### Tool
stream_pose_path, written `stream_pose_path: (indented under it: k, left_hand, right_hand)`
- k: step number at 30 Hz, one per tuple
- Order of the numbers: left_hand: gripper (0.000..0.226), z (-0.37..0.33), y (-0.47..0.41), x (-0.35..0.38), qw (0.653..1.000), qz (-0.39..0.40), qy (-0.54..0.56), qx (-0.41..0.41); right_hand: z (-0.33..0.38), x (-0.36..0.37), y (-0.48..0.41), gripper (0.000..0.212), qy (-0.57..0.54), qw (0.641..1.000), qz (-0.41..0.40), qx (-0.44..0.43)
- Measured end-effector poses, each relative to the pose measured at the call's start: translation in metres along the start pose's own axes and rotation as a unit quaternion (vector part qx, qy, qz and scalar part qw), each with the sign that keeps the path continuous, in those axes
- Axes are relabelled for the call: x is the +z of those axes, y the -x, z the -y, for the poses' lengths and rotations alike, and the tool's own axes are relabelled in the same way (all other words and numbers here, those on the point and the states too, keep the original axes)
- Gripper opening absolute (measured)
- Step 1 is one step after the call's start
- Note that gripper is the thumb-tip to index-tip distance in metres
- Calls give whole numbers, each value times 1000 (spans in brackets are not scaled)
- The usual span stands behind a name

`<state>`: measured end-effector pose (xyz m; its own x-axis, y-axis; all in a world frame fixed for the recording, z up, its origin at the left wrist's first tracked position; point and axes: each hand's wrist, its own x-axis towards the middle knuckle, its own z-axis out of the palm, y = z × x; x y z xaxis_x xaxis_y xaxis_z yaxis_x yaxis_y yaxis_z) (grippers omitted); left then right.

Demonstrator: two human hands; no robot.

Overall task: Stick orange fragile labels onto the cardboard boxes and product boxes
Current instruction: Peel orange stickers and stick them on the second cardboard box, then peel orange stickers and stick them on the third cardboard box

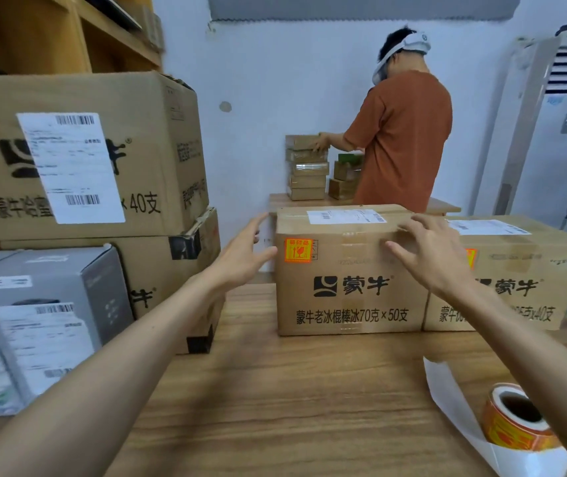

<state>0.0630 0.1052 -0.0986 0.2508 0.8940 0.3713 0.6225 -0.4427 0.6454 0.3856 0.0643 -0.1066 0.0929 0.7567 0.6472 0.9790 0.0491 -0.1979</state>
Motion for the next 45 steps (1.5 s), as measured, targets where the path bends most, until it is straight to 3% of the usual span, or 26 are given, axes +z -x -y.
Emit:
stream_pose_path:
  k: [3, 8, 11, 18, 22, 29, 35, 45]
  left_hand:
    - [61, -6, 14, -37, 999, -43, -19, 14]
    - [32, -26, 54, -105, 984, -161, -32, 69]
    - [17, -22, 78, -150, 970, -232, -25, 64]
    - [31, 29, 113, -250, 935, -351, -42, -39]
    - [55, 64, 113, -281, 932, -343, -46, -109]
    - [95, 105, 92, -303, 938, -313, 41, -144]
    - [81, 128, 75, -304, 958, -238, 107, -122]
    - [83, 120, 82, -294, 962, -254, 80, -58]
  right_hand:
    - [41, -8, -3, 55, -51, 998, 18, -18]
    - [132, -21, -4, 40, -254, 964, 77, -29]
    - [185, -26, -3, 35, -312, 946, 83, -34]
    - [287, -30, -10, 56, -367, 925, 96, -32]
    - [327, -26, -15, 68, -389, 916, 94, -12]
    - [360, -10, -34, 81, -395, 915, 79, 13]
    - [367, 6, -46, 81, -422, 902, 87, 16]
    - [353, -2, -46, 62, -448, 892, 53, 30]
